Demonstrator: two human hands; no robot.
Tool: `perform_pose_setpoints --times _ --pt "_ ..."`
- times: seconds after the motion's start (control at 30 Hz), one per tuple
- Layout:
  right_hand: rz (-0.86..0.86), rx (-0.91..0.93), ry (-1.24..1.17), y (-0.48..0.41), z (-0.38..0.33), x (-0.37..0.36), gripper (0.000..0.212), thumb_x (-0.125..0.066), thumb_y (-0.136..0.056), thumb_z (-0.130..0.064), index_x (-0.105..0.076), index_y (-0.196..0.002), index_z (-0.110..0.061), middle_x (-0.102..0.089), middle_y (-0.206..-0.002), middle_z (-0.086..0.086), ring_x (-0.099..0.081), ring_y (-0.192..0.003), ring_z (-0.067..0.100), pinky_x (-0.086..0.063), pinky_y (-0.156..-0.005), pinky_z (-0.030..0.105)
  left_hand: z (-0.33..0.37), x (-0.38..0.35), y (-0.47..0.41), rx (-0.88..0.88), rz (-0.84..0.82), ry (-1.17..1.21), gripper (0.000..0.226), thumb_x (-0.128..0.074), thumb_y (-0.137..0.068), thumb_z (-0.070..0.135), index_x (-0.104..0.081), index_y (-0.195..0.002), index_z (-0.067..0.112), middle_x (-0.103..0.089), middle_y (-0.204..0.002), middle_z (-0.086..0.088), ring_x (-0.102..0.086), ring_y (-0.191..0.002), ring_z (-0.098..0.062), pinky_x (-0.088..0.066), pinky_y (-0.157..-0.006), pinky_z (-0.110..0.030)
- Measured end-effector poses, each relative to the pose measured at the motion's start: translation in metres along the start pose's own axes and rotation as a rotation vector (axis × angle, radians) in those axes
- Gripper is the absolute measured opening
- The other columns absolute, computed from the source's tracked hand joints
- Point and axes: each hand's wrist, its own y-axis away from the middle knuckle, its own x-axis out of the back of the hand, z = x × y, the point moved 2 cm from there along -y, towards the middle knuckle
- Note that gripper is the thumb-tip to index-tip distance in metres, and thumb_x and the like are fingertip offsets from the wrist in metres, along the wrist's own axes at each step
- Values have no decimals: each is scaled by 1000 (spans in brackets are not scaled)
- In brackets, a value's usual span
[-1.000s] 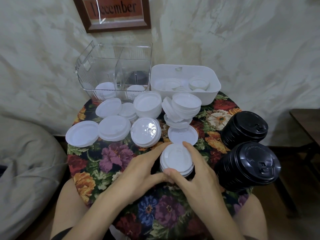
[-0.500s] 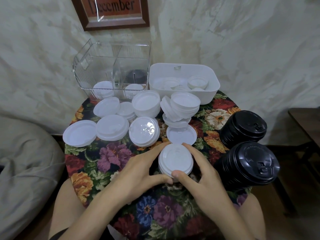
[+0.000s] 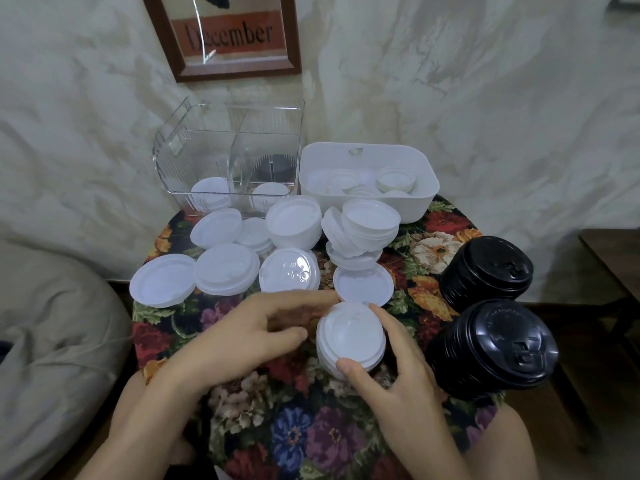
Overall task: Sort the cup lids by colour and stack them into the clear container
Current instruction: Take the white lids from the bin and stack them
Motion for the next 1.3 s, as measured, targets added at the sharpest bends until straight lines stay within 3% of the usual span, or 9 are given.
perform_pose_setpoints --times 0.13,0.3,0.37,0.5,0.67,0.73,0.93,1.13,1.3 --pt "-34 -4 -3 -1 0 -1 73 -63 -76 -77 -35 -142 -63 -28 -147 -48 -26 -140 -16 -33 -114 31 11 20 -22 -69 324 8 37 -58 -102 5 -71 -126 30 -72 -122 20 -64 -121 0 -50 -107 -32" --pt "-27 0 51 -4 1 -3 80 -58 -73 -80 -33 -146 -58 -25 -150 -47 -25 -141 -15 -34 -114 31 47 34 -94 -232 464 -135 33 -62 -101 11 -69 -131 24 -75 -116 15 -66 -113 3 -52 -96 -16" --pt "-23 3 55 -4 1 -2 81 -58 -70 -81 -33 -145 -59 -24 -150 -49 -25 -139 -18 -34 -113 30 56 42 -135 -244 476 -276 34 -61 -100 11 -69 -131 22 -74 -120 12 -65 -114 1 -52 -100 -20" --pt "-34 11 60 -5 2 -1 84 -58 -69 -81 -33 -146 -58 -23 -150 -49 -24 -138 -20 -32 -110 24 61 68 -214 -62 342 -672 44 -61 -100 14 -59 -144 19 -58 -147 1 -54 -134 -18 -39 -113 -30" --pt "-25 35 95 -4 2 0 83 -58 -68 -80 -32 -144 -58 -16 -150 -52 -22 -138 -22 -25 -104 9 37 81 -257 360 30 -983 55 -61 -102 31 -45 -150 9 -49 -152 -10 -52 -133 -32 -43 -88 -35" --pt "-23 43 100 -5 2 0 81 -58 -68 -80 -31 -142 -60 -13 -149 -53 -20 -137 -24 -23 -101 2 28 81 -266 399 -24 -1039 53 -57 -103 34 -49 -148 8 -52 -151 -10 -53 -132 -32 -44 -93 -37" --pt "-27 49 94 -5 4 -1 84 -61 -68 -77 -31 -144 -57 -17 -152 -49 -23 -141 -17 -23 -103 4 26 81 -271 320 69 -948 43 -68 -96 34 -61 -134 16 -62 -130 -4 -56 -107 -28 -46 -88 -34" --pt "-19 57 101 -5 6 -2 84 -62 -69 -76 -32 -145 -56 -18 -153 -48 -24 -142 -15 -25 -105 8 37 87 -270 165 288 -738 29 -73 -93 28 -68 -120 18 -66 -126 -4 -62 -113 -25 -49 -88 -30" --pt "-17 59 103 -5 7 -1 84 -61 -70 -78 -32 -146 -56 -18 -153 -48 -23 -141 -17 -26 -107 13 39 85 -263 56 399 -566 27 -68 -98 29 -68 -122 18 -64 -125 -5 -57 -104 -20 -37 -80 -25"
